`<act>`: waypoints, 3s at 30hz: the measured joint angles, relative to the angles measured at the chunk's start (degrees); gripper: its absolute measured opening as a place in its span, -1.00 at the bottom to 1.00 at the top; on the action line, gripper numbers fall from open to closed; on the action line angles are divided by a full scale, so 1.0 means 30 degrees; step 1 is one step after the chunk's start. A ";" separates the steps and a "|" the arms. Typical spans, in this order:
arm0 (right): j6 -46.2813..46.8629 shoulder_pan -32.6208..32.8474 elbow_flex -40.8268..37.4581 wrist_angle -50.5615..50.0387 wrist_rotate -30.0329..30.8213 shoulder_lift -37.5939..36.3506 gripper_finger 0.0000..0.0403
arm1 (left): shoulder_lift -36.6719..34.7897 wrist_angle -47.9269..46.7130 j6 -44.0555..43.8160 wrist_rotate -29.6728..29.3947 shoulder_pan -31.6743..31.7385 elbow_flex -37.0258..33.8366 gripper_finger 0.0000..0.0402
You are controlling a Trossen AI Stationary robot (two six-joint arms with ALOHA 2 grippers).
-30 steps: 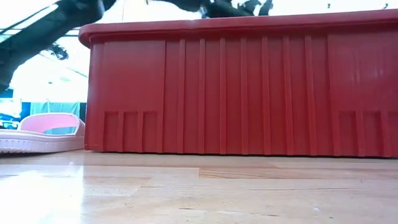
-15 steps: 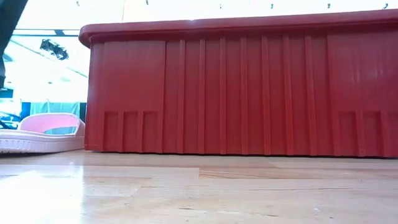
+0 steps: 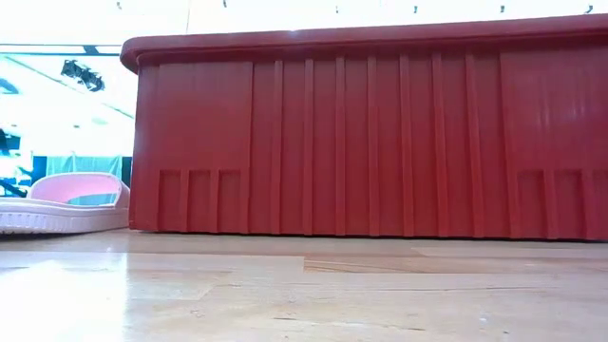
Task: Pick and place slides into bin
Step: Put the black slipper into the red bin
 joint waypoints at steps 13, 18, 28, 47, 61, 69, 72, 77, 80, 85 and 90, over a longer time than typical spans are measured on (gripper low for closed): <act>-0.1188 -0.0007 0.0000 0.1241 0.0007 0.0105 -0.44 | 0.0642 -0.0903 -0.3985 0.2090 -0.2281 -0.8707 -0.38; -0.1186 -0.0007 0.0000 0.2057 0.0011 0.0105 -0.44 | 0.0642 0.0112 -0.5417 0.6374 -0.2974 -1.0457 -0.42; -0.0709 -0.0007 0.0003 0.3836 0.0011 0.0360 -0.44 | 0.0628 0.1537 -0.5581 0.6471 -0.4006 -1.4287 -0.40; -0.0224 -0.0007 0.0007 0.7197 0.0007 0.2908 -0.44 | 0.0351 0.2981 -0.5258 0.5000 -0.3029 -1.5079 -0.43; -0.0224 -0.0007 0.0007 0.7236 0.0007 0.2982 -0.44 | 0.0351 0.2450 -0.5092 0.5829 -0.2716 -1.5087 -0.45; -0.0224 -0.0007 0.0007 0.7236 0.0007 0.2975 -0.44 | 0.0683 0.0864 -0.5078 0.5837 -0.2740 -1.5096 -0.42; -0.0224 -0.0007 0.0007 0.7234 0.0007 0.2975 -0.44 | 0.0686 0.1567 -0.5071 0.5659 -0.2740 -1.5094 -0.42; -0.0218 -0.0007 0.0007 0.7228 0.0004 0.2975 -0.44 | 0.0805 0.1999 -0.5063 0.5410 -0.2702 -1.5094 -0.42; -0.0034 -0.0007 0.0007 0.7228 0.0007 0.2975 -0.44 | 0.1157 0.2042 -0.5049 0.5400 -0.2674 -1.5100 -0.42; 0.0804 -0.0007 0.0007 0.7228 0.0000 0.2968 -0.44 | 0.1677 0.2427 -0.5063 0.5383 -0.2740 -1.5101 -0.43; 0.0913 -0.0007 0.0007 0.7232 0.0000 0.2968 -0.44 | 0.1677 0.2376 -0.4684 0.4831 -0.2740 -1.5101 -0.52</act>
